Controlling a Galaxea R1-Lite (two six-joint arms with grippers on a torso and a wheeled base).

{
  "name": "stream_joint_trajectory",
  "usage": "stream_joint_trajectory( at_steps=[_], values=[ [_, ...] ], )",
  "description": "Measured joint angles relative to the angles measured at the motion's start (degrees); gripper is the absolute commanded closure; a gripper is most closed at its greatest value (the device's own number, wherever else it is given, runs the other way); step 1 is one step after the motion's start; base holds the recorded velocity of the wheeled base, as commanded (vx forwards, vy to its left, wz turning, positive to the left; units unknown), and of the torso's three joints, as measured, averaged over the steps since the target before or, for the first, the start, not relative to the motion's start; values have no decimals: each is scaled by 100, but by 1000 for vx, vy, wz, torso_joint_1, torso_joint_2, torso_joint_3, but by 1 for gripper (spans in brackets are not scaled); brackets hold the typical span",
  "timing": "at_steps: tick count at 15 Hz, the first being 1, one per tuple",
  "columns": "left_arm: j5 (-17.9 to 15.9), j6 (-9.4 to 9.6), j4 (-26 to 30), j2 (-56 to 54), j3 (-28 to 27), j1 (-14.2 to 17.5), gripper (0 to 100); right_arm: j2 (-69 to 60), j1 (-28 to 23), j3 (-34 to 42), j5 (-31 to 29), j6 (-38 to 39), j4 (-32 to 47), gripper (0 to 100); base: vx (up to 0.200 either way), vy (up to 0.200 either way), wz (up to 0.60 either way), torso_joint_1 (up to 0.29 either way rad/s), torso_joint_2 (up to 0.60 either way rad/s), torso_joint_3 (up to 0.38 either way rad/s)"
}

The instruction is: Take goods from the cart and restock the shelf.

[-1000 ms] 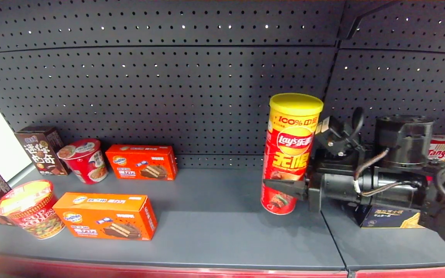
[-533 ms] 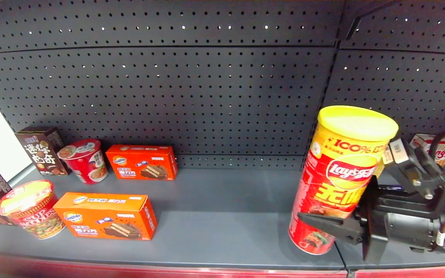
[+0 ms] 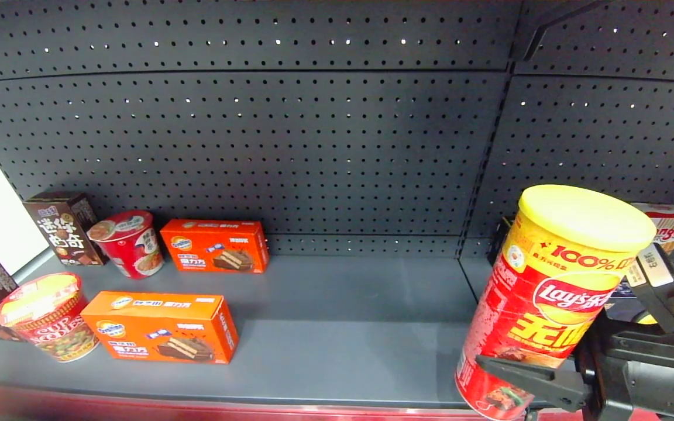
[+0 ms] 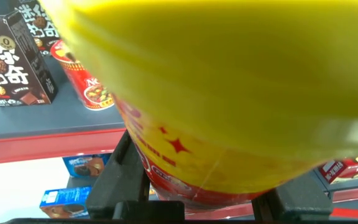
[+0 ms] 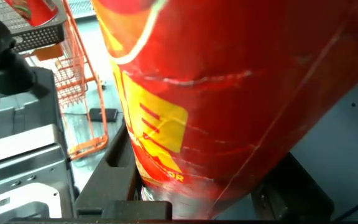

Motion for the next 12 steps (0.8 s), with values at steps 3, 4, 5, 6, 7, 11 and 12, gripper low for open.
stream_joint_trajectory(
  at_steps=[3, 4, 5, 6, 7, 11, 12],
  values=[
    [0, 6, 5, 13, -37, 6, 100, 329, -12, 135, -5, -11, -624, 100, 0, 0, 0, 0, 0, 0],
    [5, 9, 0, 22, -52, 11, 100, 491, -12, 163, -11, -11, -873, 100, 0, 0, 0, 0, 0, 0],
    [7, 9, 2, 28, -56, 11, 100, 667, -17, 188, -16, -2, -1122, 100, 0, 0, 0, 0, 0, 0],
    [9, 9, 2, 37, -56, 11, 100, 836, -22, 201, -18, 6, -1270, 100, 0, 0, 0, 0, 0, 0],
    [5, 60, 6, 39, -52, 11, 100, 959, -28, 212, -22, 6, -1300, 100, 0, 0, 0, 0, 0, 0],
    [0, 107, 13, 48, -6, 0, 100, 1320, -17, 260, -21, 9, -1323, 100, 0, 0, 0, 0, 0, 0],
    [0, 107, 11, 63, -6, 0, 100, 1376, -17, 265, -16, 9, -1319, 100, 0, 0, 0, 0, 0, 0]
  ],
)
